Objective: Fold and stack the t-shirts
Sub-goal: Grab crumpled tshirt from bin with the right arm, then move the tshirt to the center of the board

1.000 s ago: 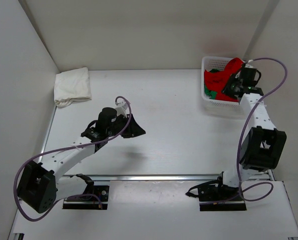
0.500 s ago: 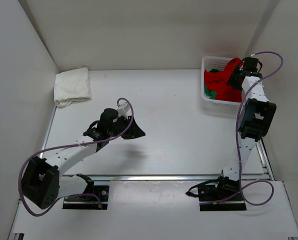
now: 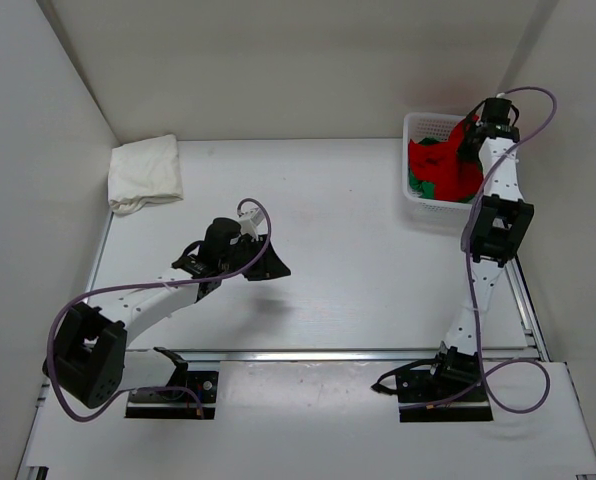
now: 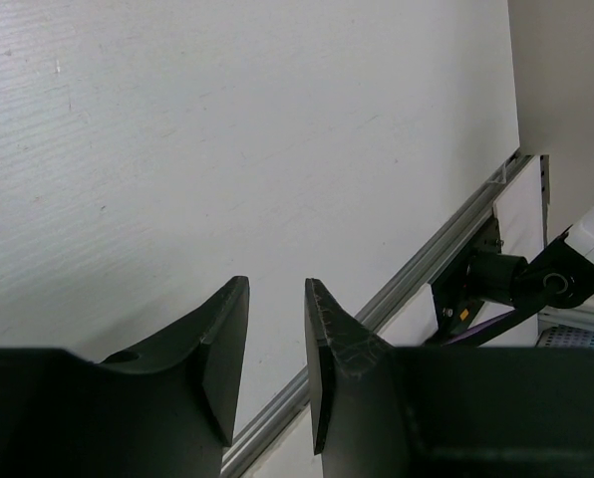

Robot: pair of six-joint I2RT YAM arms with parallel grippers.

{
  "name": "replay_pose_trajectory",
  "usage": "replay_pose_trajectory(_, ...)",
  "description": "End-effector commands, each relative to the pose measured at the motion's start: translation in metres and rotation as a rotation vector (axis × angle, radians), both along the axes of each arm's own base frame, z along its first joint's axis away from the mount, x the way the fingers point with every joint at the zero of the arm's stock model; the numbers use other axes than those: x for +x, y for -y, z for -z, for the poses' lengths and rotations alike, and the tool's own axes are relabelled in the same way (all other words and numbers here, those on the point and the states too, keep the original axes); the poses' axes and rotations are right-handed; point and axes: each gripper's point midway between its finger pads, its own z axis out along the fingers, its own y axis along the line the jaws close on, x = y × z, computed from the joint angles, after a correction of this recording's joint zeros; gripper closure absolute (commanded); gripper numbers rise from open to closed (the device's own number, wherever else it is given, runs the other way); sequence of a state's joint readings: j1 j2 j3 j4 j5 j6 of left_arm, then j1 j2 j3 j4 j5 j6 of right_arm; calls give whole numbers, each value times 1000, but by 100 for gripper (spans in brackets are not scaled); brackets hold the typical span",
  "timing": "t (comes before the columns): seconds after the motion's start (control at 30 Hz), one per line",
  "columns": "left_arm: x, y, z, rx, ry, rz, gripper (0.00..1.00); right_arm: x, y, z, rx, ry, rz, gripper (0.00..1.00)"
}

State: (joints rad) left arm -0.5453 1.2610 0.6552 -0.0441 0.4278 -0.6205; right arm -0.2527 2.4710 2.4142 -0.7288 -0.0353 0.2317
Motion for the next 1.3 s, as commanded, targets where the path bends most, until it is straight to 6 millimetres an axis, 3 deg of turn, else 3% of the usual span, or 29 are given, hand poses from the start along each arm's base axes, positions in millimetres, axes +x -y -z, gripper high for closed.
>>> replay_pose_trajectory(0.0,3,2,-8,-20,27,7,60,6,-12,-70,-59,111,-13,100)
replay_pose_trajectory(0.13,3,3,-12,-32,18,4,60,-10,-38,-150,-70,215,-40,100)
replay_pose_trajectory(0.2,6,4,-22,-45,33,4,60,-30,-48,-193,-95,260,-37,100)
replay_pose_trajectory(0.27,8,3,-25,-56,26,1,60,-46,-71,-234,-99,328,-86,100)
replay_pose_trajectory(0.33,14,2,-37,-80,44,-7,60,-70,-110,-288,-101,433,-170,100)
replay_pose_trajectory(0.37,18,-1,-40,-94,32,-26,60,-75,-131,-298,-92,460,-220,100)
replay_pose_trajectory(0.43,27,-8,-48,-110,33,-54,61,-108,-165,-360,-73,624,-326,100)
replay_pose_trajectory(0.47,30,-13,-47,-103,24,-74,60,-116,-198,-363,-38,643,-401,100)
replay_pose_trajectory(0.5,37,-19,-53,-111,35,-102,61,-136,-217,-388,-12,723,-468,100)
replay_pose_trajectory(0.53,40,-26,-51,-110,31,-117,60,-165,-244,-428,12,860,-573,100)
replay_pose_trajectory(0.57,42,-28,-55,-132,23,-135,60,-171,-263,-424,60,868,-631,100)
replay_pose_trajectory(0.67,52,-57,-51,-161,-7,-230,61,-243,-313,-486,205,1085,-905,100)
replay_pose_trajectory(0.77,59,-76,-53,-160,-2,-303,62,-285,-334,-524,306,1179,-1079,100)
replay_pose_trajectory(0.83,63,-85,-53,-154,0,-337,62,-298,-343,-532,354,1203,-1144,100)
replay_pose_trajectory(0.87,66,-91,-51,-153,-6,-359,62,-303,-341,-535,368,1208,-1151,100)
replay_pose_trajectory(0.9,68,-94,-55,-173,-6,-363,61,-295,-342,-525,392,1182,-1153,100)
replay_pose_trajectory(0.97,75,-106,-59,-185,1,-400,62,-296,-338,-511,392,1164,-1165,100)
replay_pose_trajectory(1.0,78,-111,-59,-175,6,-420,63,-274,-337,-474,438,1068,-1136,99)
replay_pose_trajectory(1.03,83,-120,-62,-172,17,-446,63,-268,-339,-445,461,1035,-1148,100)
replay_pose_trajectory(1.07,85,-124,-61,-168,12,-458,63,-271,-336,-438,470,1056,-1154,100)
replay_pose_trajectory(1.13,86,-129,-58,-160,11,-476,63,-244,-337,-351,585,885,-1075,100)
replay_pose_trajectory(1.17,86,-132,-52,-154,-3,-493,63,-240,-342,-332,603,861,-1072,100)
replay_pose_trajectory(1.27,88,-138,-41,-141,-30,-526,63,-203,-359,-224,678,613,-979,100)
